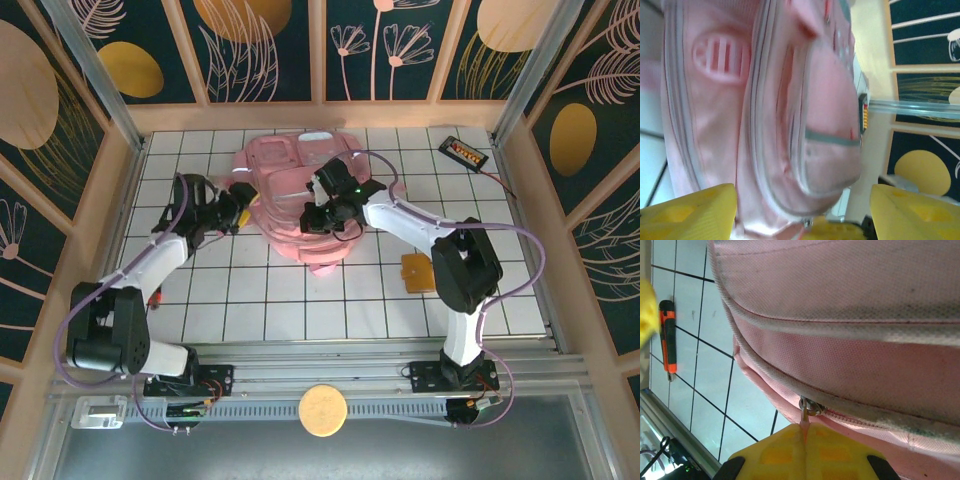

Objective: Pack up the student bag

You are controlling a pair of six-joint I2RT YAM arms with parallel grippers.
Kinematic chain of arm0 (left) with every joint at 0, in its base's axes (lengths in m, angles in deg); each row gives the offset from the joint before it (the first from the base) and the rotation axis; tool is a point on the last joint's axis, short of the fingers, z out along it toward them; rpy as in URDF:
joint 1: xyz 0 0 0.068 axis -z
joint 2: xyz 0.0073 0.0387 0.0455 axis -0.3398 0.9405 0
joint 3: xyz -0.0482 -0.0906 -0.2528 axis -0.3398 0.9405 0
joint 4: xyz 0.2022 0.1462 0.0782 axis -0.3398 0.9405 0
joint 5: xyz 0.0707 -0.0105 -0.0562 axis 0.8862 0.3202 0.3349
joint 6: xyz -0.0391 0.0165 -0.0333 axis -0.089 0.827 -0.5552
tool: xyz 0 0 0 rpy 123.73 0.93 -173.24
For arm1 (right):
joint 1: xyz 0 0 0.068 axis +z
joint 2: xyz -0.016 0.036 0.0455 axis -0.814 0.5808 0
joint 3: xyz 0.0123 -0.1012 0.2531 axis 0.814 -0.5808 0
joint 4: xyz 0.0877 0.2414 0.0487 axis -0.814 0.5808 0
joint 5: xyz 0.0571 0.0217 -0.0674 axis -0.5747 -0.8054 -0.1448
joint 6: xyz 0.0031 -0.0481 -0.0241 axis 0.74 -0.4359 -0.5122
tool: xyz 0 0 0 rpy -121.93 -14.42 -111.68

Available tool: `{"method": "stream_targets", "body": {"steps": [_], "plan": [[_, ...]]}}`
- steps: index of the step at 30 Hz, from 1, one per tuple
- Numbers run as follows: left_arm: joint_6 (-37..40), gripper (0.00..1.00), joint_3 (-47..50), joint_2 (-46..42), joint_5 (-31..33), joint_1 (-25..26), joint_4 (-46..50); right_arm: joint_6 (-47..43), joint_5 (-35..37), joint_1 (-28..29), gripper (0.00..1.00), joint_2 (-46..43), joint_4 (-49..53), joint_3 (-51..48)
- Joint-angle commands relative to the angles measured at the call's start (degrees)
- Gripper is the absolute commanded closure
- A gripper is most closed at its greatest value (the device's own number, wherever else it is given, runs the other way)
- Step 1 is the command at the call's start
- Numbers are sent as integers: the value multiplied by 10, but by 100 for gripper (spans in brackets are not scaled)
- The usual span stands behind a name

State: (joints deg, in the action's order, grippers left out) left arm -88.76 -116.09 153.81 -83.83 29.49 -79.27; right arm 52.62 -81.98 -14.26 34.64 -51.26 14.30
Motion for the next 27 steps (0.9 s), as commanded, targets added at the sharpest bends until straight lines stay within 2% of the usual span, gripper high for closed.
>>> {"method": "stream_targets", "body": {"steps": [1, 6, 18, 19, 21, 22, 24, 27], "plan": [[-87, 31, 25, 1, -1, 49, -75, 0, -34, 5, 100, 8, -15, 24], [-132, 38, 41, 41, 14, 84, -143, -8, -38, 9, 100, 4, -16, 18], [-121, 51, -1, 94, 26, 89, -130, -11, -36, 24, 100, -22, -23, -5], [-123, 54, 1, 94, 28, 89, -133, -11, -36, 25, 100, -24, -23, -4], [-127, 67, 6, 96, 31, 89, -143, -11, -34, 27, 100, -27, -23, -8], [-128, 75, 9, 96, 31, 89, -148, -11, -33, 27, 100, -28, -22, -9], [-124, 99, 10, 91, 38, 89, -147, -13, -20, 27, 100, -31, -12, -12], [-90, 100, 2, 73, 54, 89, -102, -19, 14, 15, 100, -34, 15, -20]]}}
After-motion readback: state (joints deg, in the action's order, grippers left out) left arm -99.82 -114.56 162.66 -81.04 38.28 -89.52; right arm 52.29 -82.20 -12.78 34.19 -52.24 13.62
